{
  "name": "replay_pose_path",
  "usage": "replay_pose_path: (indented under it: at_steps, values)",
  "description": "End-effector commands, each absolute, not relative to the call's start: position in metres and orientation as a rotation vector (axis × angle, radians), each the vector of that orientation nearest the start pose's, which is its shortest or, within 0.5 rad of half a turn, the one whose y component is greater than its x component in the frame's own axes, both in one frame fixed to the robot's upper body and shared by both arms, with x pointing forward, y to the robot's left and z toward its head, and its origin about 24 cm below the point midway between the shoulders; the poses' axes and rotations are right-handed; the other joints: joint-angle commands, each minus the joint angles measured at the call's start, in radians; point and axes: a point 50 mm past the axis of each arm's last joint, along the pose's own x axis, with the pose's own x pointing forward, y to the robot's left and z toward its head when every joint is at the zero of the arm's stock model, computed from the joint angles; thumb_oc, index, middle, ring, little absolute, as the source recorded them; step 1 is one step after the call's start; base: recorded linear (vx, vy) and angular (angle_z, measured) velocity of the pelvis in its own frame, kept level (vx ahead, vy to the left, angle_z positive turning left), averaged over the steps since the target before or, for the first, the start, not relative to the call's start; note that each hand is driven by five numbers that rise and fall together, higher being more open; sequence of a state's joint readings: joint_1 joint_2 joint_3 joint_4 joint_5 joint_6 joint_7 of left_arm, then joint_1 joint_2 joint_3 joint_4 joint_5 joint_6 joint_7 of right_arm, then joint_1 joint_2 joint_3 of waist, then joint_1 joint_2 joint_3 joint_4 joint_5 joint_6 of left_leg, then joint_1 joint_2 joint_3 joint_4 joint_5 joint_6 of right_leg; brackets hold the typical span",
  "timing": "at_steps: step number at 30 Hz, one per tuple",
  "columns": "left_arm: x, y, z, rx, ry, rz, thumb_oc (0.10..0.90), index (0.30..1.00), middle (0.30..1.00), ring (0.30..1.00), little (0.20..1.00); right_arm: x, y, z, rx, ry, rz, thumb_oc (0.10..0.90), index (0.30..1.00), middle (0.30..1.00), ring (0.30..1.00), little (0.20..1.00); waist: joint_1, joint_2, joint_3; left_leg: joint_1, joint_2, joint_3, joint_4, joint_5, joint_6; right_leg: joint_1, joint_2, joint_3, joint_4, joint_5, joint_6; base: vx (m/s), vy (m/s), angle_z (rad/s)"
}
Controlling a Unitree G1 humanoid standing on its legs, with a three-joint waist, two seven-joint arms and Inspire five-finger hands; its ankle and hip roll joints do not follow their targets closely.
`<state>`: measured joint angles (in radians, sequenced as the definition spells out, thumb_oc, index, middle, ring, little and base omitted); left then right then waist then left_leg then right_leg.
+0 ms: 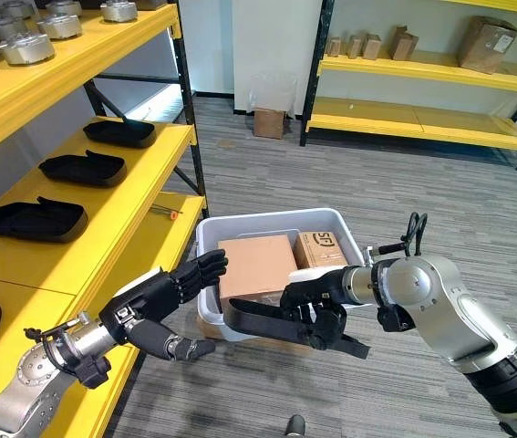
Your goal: Move parts from the plastic box to the shelf.
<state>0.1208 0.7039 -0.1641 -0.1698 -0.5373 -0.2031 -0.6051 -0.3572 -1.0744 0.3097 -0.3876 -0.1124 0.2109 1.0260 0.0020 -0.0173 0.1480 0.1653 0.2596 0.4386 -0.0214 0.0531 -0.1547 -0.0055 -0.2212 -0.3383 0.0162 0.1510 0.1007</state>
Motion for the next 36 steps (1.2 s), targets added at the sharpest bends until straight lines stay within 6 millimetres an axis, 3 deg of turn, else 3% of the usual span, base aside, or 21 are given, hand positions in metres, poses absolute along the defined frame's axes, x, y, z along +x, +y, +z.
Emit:
replay_pose_path:
  at_steps: [1, 14, 28, 36]
  values:
    - [0.22, 0.185, 0.135, 0.448, -0.398, -0.86, 0.9, 1.0, 1.0, 1.0, 1.0, 0.248, -0.162, 0.206, -1.455, -0.007, 1.147, 0.4, 0.3, 0.3, 0.3, 0.3, 0.005, -0.045, -0.065, 0.012, 0.083, 0.018, -0.013, 0.038, -0.023, 0.127, -0.111, -0.033, -0.016, -0.056, 0.104, 0.0, 0.0, 0.0]
    - [0.226, 0.168, 0.155, 0.862, -0.566, -0.9, 0.9, 1.0, 1.0, 1.0, 1.0, 0.254, -0.145, 0.194, -1.448, -0.069, 1.246, 0.4, 0.3, 0.3, 0.3, 0.3, 0.006, -0.039, -0.074, 0.01, 0.08, 0.018, -0.01, 0.032, -0.02, 0.13, -0.114, -0.033, -0.02, -0.057, 0.114, 0.0, 0.0, 0.0]
    - [0.235, 0.137, 0.158, 0.885, -0.622, -0.932, 0.9, 1.0, 1.0, 1.0, 1.0, 0.272, -0.115, 0.171, -1.399, -0.114, 1.249, 0.4, 0.3, 0.3, 0.3, 0.3, 0.013, -0.035, -0.071, 0.008, 0.083, 0.021, -0.003, 0.027, -0.015, 0.13, -0.118, -0.043, -0.016, -0.06, 0.116, 0.0, 0.0, 0.0]
    - [0.234, 0.152, 0.153, 0.911, -0.536, -0.89, 0.9, 1.0, 1.0, 1.0, 1.0, 0.282, -0.123, 0.167, -1.403, -0.089, 1.153, 0.4, 0.3, 0.3, 0.3, 0.3, 0.03, -0.03, -0.062, 0.0, 0.082, 0.018, 0.005, 0.026, -0.012, 0.125, -0.122, -0.055, -0.004, -0.064, 0.116, 0.0, 0.0, 0.0]
